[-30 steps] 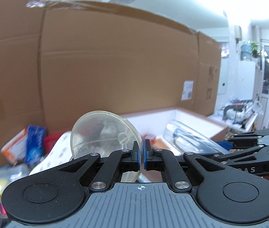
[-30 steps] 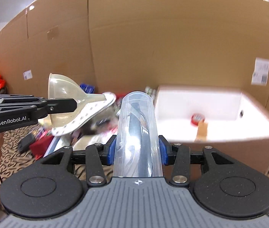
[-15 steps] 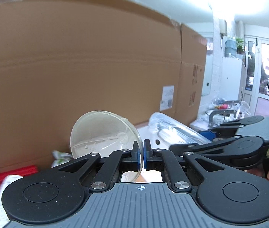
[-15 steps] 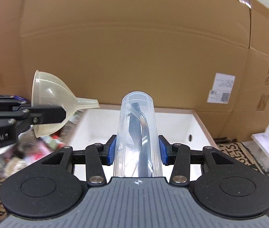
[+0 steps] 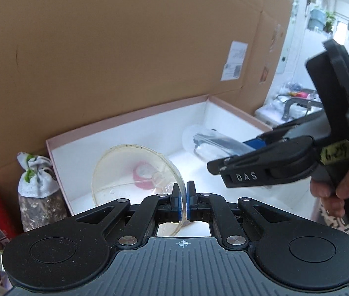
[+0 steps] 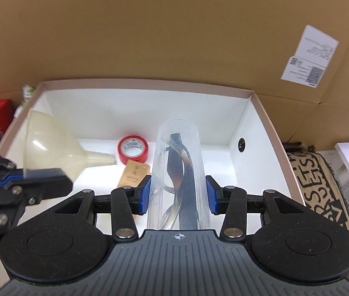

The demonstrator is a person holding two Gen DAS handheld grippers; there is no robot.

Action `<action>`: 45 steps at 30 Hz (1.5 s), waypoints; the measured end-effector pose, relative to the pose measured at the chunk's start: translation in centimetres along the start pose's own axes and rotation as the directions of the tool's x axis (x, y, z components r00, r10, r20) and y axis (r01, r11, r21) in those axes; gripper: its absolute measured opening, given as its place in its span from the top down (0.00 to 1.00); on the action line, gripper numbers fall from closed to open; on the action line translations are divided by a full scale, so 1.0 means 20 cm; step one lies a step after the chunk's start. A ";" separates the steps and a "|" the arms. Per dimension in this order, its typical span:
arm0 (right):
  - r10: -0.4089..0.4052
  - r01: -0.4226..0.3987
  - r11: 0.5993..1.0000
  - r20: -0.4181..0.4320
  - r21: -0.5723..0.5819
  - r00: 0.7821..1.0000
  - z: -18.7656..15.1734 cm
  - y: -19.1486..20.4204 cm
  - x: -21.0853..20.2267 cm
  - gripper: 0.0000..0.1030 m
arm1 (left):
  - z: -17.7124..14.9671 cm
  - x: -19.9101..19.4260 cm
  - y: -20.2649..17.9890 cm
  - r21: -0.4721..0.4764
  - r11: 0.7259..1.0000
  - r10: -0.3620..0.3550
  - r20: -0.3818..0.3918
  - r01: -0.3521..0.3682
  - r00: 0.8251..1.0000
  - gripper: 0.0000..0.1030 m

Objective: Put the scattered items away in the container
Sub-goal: 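Open both grippers to release the funnel and clear case into the box, then move both open tools back over the item pile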

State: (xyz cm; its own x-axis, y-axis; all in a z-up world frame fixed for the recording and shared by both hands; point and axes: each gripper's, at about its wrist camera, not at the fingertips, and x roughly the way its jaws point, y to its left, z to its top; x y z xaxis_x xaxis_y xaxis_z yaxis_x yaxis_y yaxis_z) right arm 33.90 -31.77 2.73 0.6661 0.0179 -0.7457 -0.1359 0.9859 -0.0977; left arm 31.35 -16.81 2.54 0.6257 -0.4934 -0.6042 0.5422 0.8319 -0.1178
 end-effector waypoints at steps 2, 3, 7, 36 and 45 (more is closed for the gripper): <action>-0.012 0.012 1.000 -0.018 -0.018 1.000 0.02 0.02 0.04 0.52 | 0.01 0.03 0.02 -0.006 1.000 0.007 -0.014 -0.007 1.000 1.00; -0.014 0.013 1.000 -0.026 -0.025 1.000 0.03 0.03 0.06 0.52 | 0.01 0.04 0.03 -0.007 1.000 0.009 -0.020 -0.010 1.000 1.00; -0.028 0.025 0.999 -0.057 -0.046 0.998 0.03 0.06 0.14 0.52 | 0.01 0.08 0.05 -0.016 0.999 0.027 -0.040 -0.028 0.999 1.00; 0.027 -0.034 0.988 0.046 0.153 0.999 -0.20 0.14 -0.32 0.02 | -0.20 -0.59 0.12 -0.141 0.989 0.069 0.227 -0.037 0.971 0.00; 0.089 -0.125 0.972 0.186 0.197 0.979 -0.32 0.25 -0.55 0.01 | -0.53 -1.04 0.34 -0.395 0.908 0.291 0.348 -0.142 0.892 0.00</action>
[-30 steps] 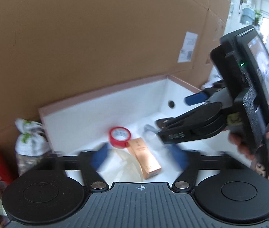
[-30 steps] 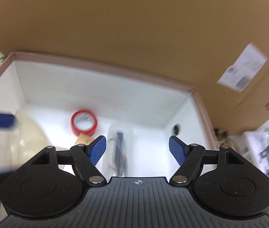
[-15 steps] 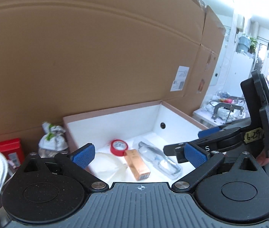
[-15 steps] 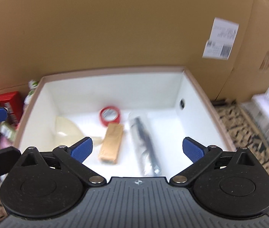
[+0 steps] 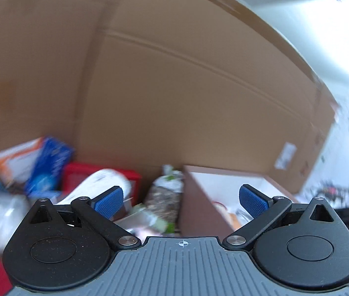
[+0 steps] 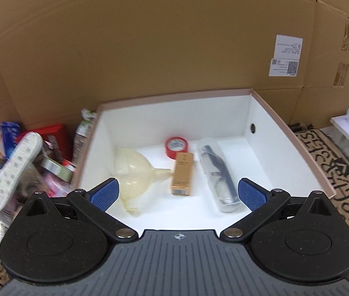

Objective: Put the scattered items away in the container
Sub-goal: 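Move both open tools back over the item pile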

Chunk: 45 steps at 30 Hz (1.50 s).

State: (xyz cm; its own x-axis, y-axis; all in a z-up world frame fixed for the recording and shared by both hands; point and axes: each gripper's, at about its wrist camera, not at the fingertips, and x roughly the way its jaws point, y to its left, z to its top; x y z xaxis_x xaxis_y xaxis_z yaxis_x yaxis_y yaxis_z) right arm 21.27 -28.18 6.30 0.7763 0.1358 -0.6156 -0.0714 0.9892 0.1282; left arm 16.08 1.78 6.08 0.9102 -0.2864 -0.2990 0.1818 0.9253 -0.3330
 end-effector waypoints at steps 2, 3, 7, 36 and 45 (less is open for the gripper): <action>0.063 -0.064 0.998 0.032 0.022 0.998 -0.03 0.03 -0.05 0.01 | -0.04 -0.07 0.08 -0.041 0.999 0.028 -0.002 -0.028 1.000 0.00; 0.095 -0.096 0.995 0.051 0.022 0.994 -0.05 0.05 -0.08 0.01 | -0.06 -0.10 0.10 -0.048 0.998 0.040 -0.008 -0.040 0.999 0.00; 0.178 -0.176 0.984 0.115 -0.021 0.977 -0.15 0.16 -0.21 0.01 | -0.16 -0.23 0.20 -0.058 0.995 0.074 -0.030 -0.075 0.997 0.00; 0.107 -0.115 0.970 -0.051 -0.212 0.993 -0.92 0.76 0.08 0.00 | -0.63 -0.33 0.58 -0.081 0.989 0.103 -0.232 -0.125 0.967 0.00; 0.120 -0.118 0.970 0.001 -0.212 0.993 -0.95 0.74 0.07 0.00 | -0.64 -0.30 0.53 -0.011 0.989 0.137 -0.253 -0.145 0.958 0.00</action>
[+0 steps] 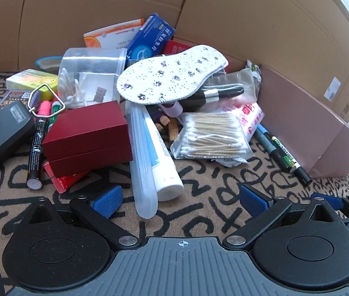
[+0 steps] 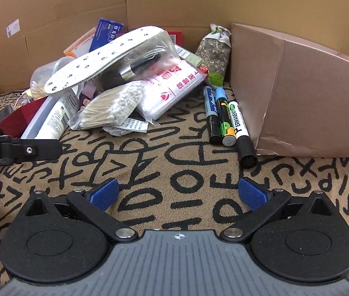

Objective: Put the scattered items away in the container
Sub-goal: 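Move both open tools back over the item pile, then grasp the translucent white tube with the left gripper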

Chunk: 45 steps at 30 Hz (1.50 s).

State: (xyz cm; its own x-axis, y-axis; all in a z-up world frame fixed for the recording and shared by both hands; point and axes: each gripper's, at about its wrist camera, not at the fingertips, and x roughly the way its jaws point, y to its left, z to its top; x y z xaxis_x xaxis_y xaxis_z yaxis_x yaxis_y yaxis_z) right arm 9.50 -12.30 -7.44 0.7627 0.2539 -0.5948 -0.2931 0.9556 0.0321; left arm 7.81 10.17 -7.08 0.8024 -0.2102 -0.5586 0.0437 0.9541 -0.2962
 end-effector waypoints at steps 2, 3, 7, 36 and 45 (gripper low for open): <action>0.002 -0.002 1.000 -0.002 -0.014 1.000 0.01 0.01 0.01 0.00 | 0.01 -0.01 0.02 -0.033 0.999 -0.014 0.002 0.014 1.000 0.00; 0.010 -0.010 1.000 0.001 -0.029 1.000 0.02 0.01 0.01 0.01 | 0.02 -0.01 0.03 -0.057 0.998 -0.021 0.008 0.022 1.000 0.02; 0.016 -0.012 0.995 0.040 -0.098 0.999 0.06 0.06 0.02 0.02 | 0.04 -0.02 0.07 -0.099 0.995 -0.017 0.017 0.019 1.000 0.14; 0.170 -0.166 0.952 -0.004 -0.256 0.985 0.20 0.26 0.18 0.99 | 0.05 -0.04 0.08 -0.053 0.997 0.064 0.006 -0.064 0.998 0.60; 0.138 -0.129 0.971 0.032 -0.201 0.990 0.23 0.20 0.17 0.55 | 0.05 -0.11 0.12 -0.126 0.991 0.039 0.005 -0.038 0.999 0.43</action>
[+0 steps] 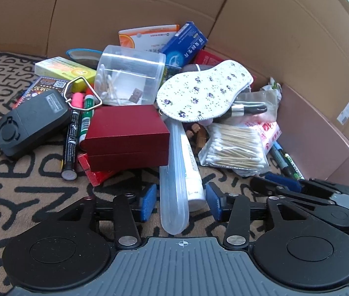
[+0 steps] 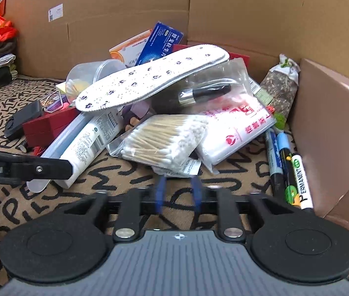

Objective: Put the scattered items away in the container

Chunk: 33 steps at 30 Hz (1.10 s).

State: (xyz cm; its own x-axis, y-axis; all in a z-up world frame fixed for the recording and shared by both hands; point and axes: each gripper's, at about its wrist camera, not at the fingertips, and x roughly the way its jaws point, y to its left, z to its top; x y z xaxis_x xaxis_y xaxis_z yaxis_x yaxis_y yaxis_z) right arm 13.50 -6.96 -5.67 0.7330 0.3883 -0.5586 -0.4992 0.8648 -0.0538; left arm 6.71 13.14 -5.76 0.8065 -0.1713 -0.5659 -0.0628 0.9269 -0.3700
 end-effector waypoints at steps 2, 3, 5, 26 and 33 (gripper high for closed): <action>-0.005 0.006 1.000 0.023 -0.023 1.000 0.01 0.01 -0.01 0.53 | 0.00 -0.01 0.00 0.011 1.000 -0.008 0.005 0.008 1.000 0.45; -0.005 0.006 0.999 0.034 -0.036 0.999 0.01 0.02 -0.01 0.53 | 0.00 -0.02 0.00 0.013 1.000 -0.006 0.004 0.006 1.000 0.57; -0.005 0.008 0.998 0.051 -0.060 0.999 0.03 0.03 -0.01 0.53 | 0.01 -0.01 0.01 0.002 1.000 -0.015 -0.006 0.015 1.000 0.63; 0.067 -0.067 0.998 0.021 -0.002 0.998 -0.02 -0.05 -0.16 0.84 | -0.02 -0.15 -0.09 0.110 0.990 -0.081 -0.051 0.086 0.995 0.93; 0.078 -0.077 0.997 -0.041 0.029 0.996 -0.13 -0.10 -0.30 0.85 | -0.11 -0.19 -0.17 0.239 0.951 -0.163 -0.155 0.197 0.974 0.93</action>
State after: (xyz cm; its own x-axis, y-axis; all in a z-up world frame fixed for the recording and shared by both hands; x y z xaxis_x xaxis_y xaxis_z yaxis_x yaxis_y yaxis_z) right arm 8.82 -11.81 -4.44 0.6724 0.4409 -0.5946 -0.5402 0.8414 0.0131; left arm 2.58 10.00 -3.96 0.7046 -0.3696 -0.6057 0.2398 0.9274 -0.2870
